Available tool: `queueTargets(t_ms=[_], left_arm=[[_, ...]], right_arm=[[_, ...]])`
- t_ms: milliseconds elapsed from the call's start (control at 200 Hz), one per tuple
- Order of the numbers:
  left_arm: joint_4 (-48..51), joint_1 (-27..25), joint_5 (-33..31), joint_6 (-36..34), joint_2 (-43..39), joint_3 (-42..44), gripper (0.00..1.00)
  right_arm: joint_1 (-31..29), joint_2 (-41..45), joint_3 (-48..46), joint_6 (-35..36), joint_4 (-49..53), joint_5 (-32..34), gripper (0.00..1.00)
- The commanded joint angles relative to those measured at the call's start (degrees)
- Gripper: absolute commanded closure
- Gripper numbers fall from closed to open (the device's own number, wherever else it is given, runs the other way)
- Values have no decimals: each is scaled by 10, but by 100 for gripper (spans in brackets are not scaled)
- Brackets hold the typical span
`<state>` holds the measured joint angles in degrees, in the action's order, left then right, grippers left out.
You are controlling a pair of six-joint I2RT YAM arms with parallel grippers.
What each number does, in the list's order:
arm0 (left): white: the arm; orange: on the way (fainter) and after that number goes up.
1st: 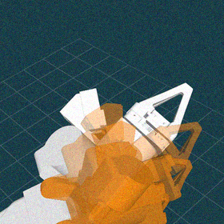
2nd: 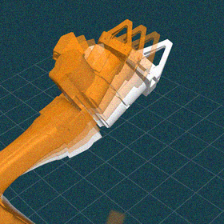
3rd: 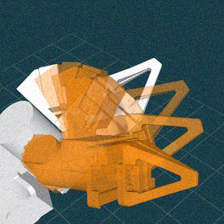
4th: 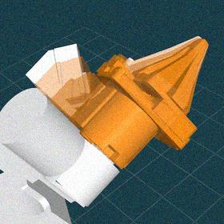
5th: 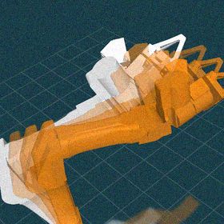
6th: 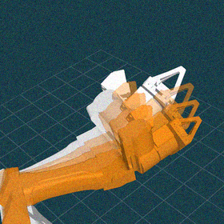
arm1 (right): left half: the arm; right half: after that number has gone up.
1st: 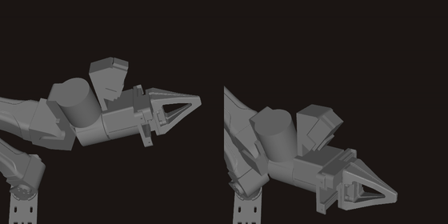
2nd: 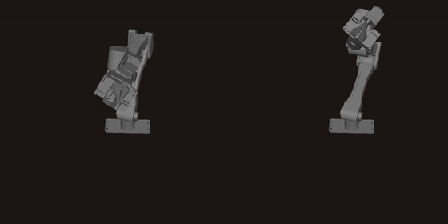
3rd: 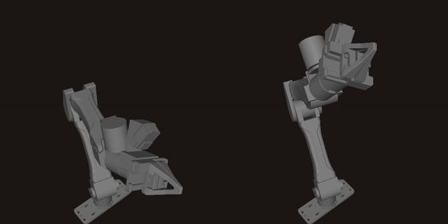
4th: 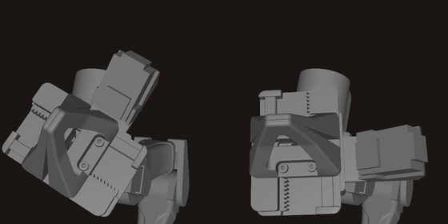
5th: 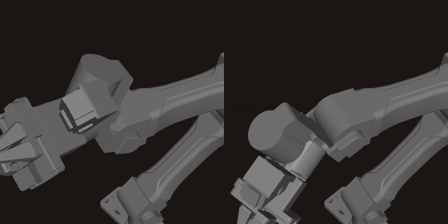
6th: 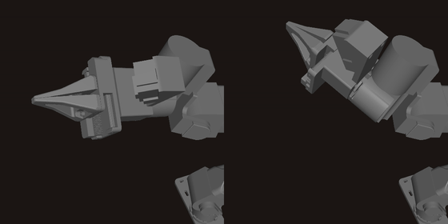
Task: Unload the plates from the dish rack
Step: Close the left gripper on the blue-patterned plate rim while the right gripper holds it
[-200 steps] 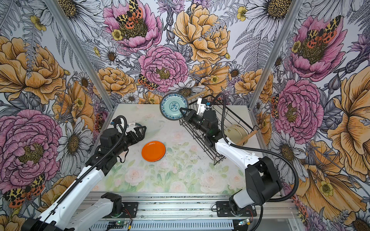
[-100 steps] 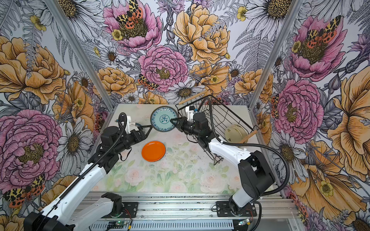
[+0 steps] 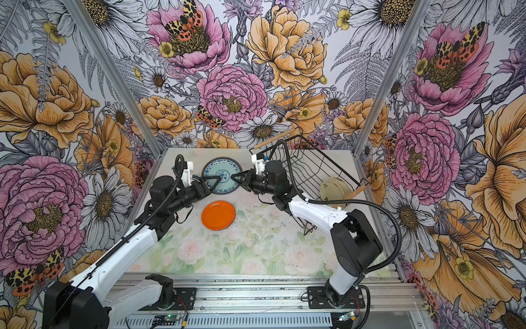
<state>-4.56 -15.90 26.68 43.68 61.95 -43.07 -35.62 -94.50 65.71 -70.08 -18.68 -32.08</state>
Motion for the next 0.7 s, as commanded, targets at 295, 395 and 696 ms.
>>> queueTargets(t_ms=[295,395,696], left_arm=[[-26,0,31,3,19,-26,72],[-28,2,36,2,19,-26,78],[-10,4,36,-11,16,-31,100]], right_arm=[[-2,-15,25,-2,-19,-15,100],[-2,-18,28,-2,-20,-17,99],[-1,-23,32,2,-20,-15,71]])
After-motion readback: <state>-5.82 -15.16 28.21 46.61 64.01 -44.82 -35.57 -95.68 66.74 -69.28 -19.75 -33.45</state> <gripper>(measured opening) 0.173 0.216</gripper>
